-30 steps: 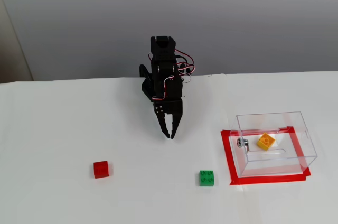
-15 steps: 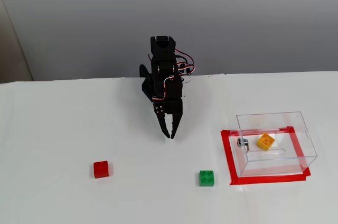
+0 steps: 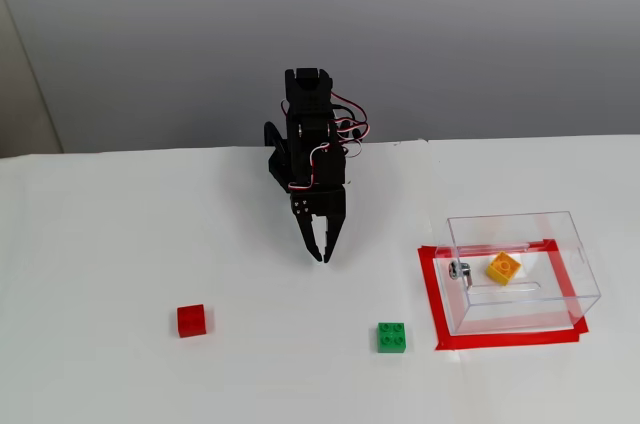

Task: Pick the yellow lego brick and place it into the transparent box

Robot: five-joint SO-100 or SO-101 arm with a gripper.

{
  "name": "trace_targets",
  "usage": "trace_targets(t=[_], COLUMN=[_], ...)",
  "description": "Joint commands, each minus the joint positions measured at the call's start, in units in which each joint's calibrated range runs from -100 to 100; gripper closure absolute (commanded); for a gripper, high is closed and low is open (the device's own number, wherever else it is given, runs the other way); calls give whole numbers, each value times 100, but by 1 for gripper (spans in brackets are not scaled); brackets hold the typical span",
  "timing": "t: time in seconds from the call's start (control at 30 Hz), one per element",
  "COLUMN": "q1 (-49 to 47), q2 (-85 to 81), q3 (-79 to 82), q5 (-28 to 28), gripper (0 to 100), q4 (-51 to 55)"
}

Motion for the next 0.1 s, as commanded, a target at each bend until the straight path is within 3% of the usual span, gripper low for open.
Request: trace_targets(t=[0.0, 0.07], q1=[64, 64], q2=[-51, -51], q3=[36, 36], q5=[17, 17], gripper=[99, 99], q4=[-90, -90])
